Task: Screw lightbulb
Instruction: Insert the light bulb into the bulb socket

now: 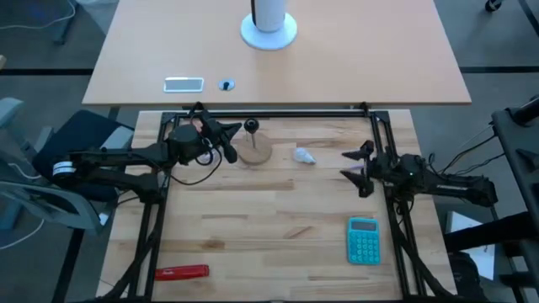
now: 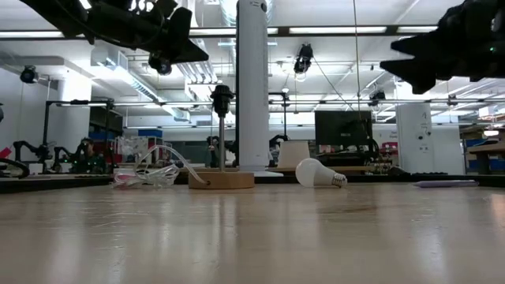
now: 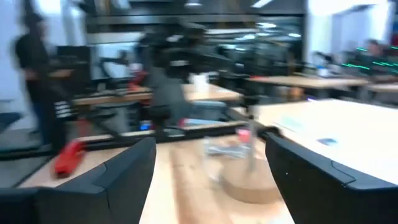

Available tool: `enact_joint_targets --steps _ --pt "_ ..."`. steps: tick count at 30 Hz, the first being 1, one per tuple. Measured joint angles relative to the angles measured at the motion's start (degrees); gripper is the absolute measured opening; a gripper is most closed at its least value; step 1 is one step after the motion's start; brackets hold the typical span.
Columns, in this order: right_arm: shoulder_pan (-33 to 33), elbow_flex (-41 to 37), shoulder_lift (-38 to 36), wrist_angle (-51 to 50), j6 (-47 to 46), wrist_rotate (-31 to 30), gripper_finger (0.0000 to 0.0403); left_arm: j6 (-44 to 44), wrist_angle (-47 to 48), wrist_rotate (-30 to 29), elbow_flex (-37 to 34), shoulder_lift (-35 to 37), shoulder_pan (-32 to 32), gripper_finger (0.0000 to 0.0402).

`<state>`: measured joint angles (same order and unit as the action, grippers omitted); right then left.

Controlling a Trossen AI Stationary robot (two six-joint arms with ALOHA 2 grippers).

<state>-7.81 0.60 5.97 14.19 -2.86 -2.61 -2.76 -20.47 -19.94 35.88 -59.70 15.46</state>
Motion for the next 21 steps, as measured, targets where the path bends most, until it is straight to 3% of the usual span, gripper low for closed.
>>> enact_joint_targets --steps 5,7,9,13,15,21 --pt "0.0 1.1 5.8 1.9 -1.1 -0.9 0.0293 -3.1 0.8 0.6 0.0 0.3 0.0 0.0000" --pt "0.0 2.3 9.0 2.8 -1.6 -1.0 0.0296 -4.0 1.2 3.6 0.0 0.3 0.0 0.0000" --pt "0.0 3.9 12.4 2.6 -1.5 -1.4 0.0300 -6.5 1.1 10.6 0.0 0.3 0.0 0.0000" --pt "0.0 9.1 20.3 2.6 -0.1 -5.3 0.0309 -12.1 1.3 32.4 0.0 0.3 0.0 0.0000" --pt "0.0 12.1 24.6 2.5 1.1 -7.2 0.0311 -14.6 1.1 39.8 0.0 0.3 -0.1 0.0000" --pt "-0.1 21.2 36.4 1.8 6.7 -8.0 0.0303 -15.9 1.2 41.4 0.0 0.4 0.0 0.0000"
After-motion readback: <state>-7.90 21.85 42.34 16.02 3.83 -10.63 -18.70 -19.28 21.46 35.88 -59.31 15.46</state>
